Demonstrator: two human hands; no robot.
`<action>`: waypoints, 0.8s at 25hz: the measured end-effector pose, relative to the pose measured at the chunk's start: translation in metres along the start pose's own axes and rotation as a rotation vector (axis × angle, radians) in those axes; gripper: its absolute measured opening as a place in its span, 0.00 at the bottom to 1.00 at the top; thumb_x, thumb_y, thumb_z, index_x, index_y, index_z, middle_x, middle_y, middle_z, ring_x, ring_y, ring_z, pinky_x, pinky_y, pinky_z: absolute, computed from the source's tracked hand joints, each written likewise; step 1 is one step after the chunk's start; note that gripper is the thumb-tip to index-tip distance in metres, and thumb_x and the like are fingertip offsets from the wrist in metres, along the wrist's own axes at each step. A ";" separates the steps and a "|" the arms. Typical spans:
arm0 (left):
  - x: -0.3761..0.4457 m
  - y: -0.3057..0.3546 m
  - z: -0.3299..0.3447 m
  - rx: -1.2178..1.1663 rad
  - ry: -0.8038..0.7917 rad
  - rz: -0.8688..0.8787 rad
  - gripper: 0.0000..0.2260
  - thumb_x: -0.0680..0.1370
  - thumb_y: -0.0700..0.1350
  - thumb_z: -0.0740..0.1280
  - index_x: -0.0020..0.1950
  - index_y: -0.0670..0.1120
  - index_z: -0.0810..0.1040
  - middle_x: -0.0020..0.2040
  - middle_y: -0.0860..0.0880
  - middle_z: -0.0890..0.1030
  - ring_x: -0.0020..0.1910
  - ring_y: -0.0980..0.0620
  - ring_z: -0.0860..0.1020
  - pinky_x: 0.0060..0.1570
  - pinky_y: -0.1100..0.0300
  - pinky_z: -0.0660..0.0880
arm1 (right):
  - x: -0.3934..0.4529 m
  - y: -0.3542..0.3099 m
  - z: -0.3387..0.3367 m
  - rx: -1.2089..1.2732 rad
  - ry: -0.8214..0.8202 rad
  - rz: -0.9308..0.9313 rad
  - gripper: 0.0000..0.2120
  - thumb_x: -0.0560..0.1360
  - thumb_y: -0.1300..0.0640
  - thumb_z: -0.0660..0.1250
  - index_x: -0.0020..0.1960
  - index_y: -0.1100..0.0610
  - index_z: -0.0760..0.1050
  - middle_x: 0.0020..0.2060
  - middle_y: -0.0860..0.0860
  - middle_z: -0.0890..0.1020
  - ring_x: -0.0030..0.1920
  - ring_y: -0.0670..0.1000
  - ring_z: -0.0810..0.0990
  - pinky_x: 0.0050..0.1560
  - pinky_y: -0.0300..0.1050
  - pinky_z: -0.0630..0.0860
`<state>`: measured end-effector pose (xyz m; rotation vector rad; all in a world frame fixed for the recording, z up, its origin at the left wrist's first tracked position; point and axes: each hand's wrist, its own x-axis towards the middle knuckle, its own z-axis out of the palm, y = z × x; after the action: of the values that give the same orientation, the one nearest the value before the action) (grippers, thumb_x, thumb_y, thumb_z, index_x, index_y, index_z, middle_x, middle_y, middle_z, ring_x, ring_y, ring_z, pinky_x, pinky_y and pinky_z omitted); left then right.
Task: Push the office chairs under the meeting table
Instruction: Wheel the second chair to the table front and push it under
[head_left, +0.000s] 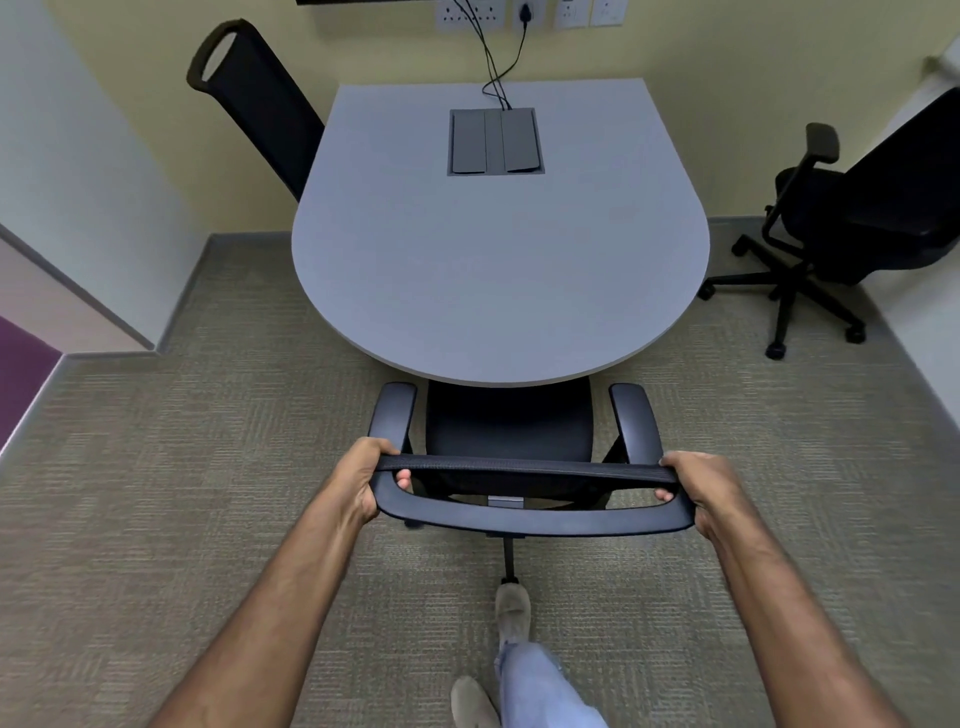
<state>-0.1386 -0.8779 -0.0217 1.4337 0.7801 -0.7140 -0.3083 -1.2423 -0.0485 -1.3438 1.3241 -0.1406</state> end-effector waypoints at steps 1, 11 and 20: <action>0.001 0.001 0.001 0.008 0.005 0.006 0.06 0.80 0.33 0.59 0.44 0.40 0.70 0.22 0.44 0.74 0.15 0.51 0.71 0.16 0.65 0.69 | 0.001 -0.001 0.000 0.001 0.002 0.003 0.07 0.76 0.70 0.67 0.39 0.65 0.77 0.32 0.57 0.78 0.19 0.48 0.76 0.18 0.38 0.71; -0.007 -0.015 -0.011 0.000 -0.025 -0.005 0.07 0.81 0.34 0.58 0.44 0.40 0.70 0.23 0.44 0.73 0.15 0.51 0.70 0.16 0.65 0.69 | -0.017 0.016 -0.003 0.034 0.006 -0.009 0.07 0.76 0.70 0.67 0.40 0.65 0.79 0.33 0.57 0.78 0.30 0.55 0.76 0.19 0.39 0.73; -0.016 -0.040 -0.025 -0.016 -0.069 -0.008 0.06 0.81 0.35 0.58 0.45 0.40 0.70 0.21 0.45 0.72 0.15 0.52 0.70 0.16 0.64 0.69 | -0.042 0.046 -0.011 0.065 -0.006 -0.048 0.11 0.80 0.68 0.66 0.43 0.57 0.81 0.39 0.55 0.81 0.36 0.52 0.78 0.21 0.37 0.76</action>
<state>-0.1820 -0.8540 -0.0311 1.3849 0.7372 -0.7578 -0.3579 -1.2038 -0.0540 -1.3206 1.2722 -0.2098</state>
